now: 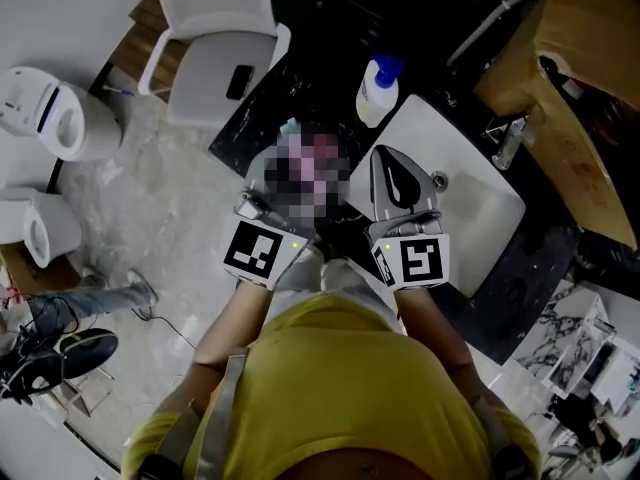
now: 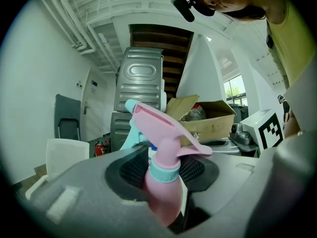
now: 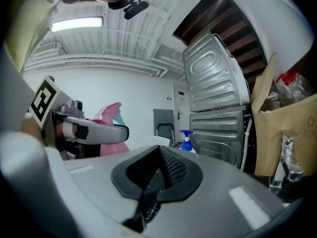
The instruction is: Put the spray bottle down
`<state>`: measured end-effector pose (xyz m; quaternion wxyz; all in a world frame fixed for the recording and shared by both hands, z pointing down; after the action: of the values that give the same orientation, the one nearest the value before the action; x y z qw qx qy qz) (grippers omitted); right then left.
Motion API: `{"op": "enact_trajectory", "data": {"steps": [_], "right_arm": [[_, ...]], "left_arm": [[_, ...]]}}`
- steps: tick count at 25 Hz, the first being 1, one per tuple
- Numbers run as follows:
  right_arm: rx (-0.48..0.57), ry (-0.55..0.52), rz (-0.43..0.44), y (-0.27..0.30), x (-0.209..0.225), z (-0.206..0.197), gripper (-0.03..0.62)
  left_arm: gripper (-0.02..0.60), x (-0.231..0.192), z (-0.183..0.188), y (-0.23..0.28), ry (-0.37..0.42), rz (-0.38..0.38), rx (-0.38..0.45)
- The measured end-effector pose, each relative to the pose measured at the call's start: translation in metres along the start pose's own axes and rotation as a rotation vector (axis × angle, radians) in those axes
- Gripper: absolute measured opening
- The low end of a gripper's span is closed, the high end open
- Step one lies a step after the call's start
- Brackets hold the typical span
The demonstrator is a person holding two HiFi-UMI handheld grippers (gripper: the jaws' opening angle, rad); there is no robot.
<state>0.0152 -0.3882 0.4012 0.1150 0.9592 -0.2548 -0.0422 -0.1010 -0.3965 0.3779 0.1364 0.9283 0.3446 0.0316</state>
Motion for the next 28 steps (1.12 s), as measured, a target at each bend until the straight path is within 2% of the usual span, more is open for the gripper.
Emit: {"op": "enact_trajectory", "data": {"steps": [10, 14, 24, 25, 27, 28], "right_arm": [[-0.042, 0.023, -0.037, 0.034, 0.021, -0.011, 0.0], [-0.058, 0.035, -0.046, 0.043, 0.025, -0.016, 0.0], [-0.071, 0.047, -0.056, 0.048, 0.027, -0.021, 0.0], [-0.072, 0.047, -0.057, 0.048, 0.027, -0.021, 0.0], [-0.073, 0.048, -0.057, 0.048, 0.027, -0.021, 0.0], [-0.073, 0.048, -0.056, 0.048, 0.026, -0.021, 0.0]], "left_arm": [[0.167, -0.035, -0.011, 0.061, 0.004, -0.047, -0.029], [0.167, -0.043, -0.02, 0.082, -0.001, -0.063, -0.064], [0.171, -0.046, -0.037, 0.102, -0.06, -0.1, -0.131], [0.182, -0.046, -0.038, 0.104, -0.058, -0.107, -0.141], [0.273, -0.045, -0.041, 0.106, -0.058, -0.123, -0.164], [0.298, -0.045, -0.042, 0.107, -0.059, -0.127, -0.173]]}}
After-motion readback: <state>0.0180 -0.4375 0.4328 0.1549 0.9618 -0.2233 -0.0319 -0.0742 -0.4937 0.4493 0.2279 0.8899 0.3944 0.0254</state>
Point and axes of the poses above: the fingertips, and each gripper's own axes: y forward along the fingers, x to its right, z out of its top, the point moved 4 cm from there along -y, backward along the fingers, and after that the axes turned 9 degrees about -x, right-handed, at the moved point
